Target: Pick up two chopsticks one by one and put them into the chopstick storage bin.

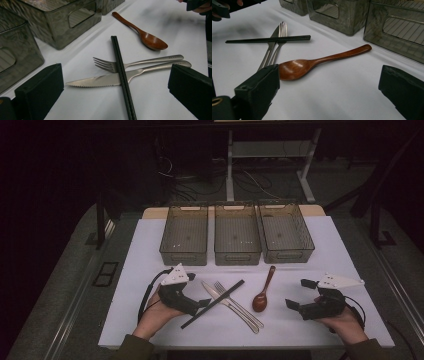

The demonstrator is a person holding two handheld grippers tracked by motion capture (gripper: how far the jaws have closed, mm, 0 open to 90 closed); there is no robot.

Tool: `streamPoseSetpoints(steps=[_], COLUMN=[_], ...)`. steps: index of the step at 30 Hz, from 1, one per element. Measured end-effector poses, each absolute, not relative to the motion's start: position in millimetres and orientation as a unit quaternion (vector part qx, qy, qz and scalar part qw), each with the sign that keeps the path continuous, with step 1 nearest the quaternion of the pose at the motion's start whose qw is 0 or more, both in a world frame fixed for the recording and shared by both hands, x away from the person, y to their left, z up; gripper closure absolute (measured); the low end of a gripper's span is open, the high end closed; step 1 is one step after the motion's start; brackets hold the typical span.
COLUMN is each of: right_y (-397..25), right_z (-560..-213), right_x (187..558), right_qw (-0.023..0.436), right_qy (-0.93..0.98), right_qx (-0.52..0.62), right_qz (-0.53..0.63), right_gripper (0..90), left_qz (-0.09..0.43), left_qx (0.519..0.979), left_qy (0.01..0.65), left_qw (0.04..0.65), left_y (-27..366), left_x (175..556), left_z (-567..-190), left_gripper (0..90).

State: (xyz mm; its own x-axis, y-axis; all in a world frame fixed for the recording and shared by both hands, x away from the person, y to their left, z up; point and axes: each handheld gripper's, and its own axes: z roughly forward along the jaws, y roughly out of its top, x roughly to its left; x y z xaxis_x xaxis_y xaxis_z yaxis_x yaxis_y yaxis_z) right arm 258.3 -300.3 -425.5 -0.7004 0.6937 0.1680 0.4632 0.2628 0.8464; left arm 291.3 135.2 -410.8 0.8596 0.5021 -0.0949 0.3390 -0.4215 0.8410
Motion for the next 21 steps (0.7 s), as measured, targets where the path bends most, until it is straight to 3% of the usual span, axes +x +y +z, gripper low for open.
streamPoseSetpoints(steps=[13, 16, 21], right_y=[-302.3, -304.1, -304.0], right_z=[-425.0, -425.2, -425.2], right_x=[259.1, 259.5, 260.1], right_qw=[0.119, 0.117, 0.119], right_qy=[0.782, 0.779, 0.777], right_qx=[0.371, 0.374, 0.377], right_qz=[0.486, 0.489, 0.491], right_gripper=[2.9, 2.9, 2.9], left_qz=[0.083, 0.085, 0.084], left_qx=[0.841, 0.838, 0.839], left_qy=[0.238, 0.241, 0.243], left_qw=[0.478, 0.481, 0.479], left_y=[116.2, 113.3, 109.0], left_x=[297.4, 300.0, 301.6], left_z=[-408.2, -408.0, -409.6], left_gripper=[2.0, 5.6, 18.9])
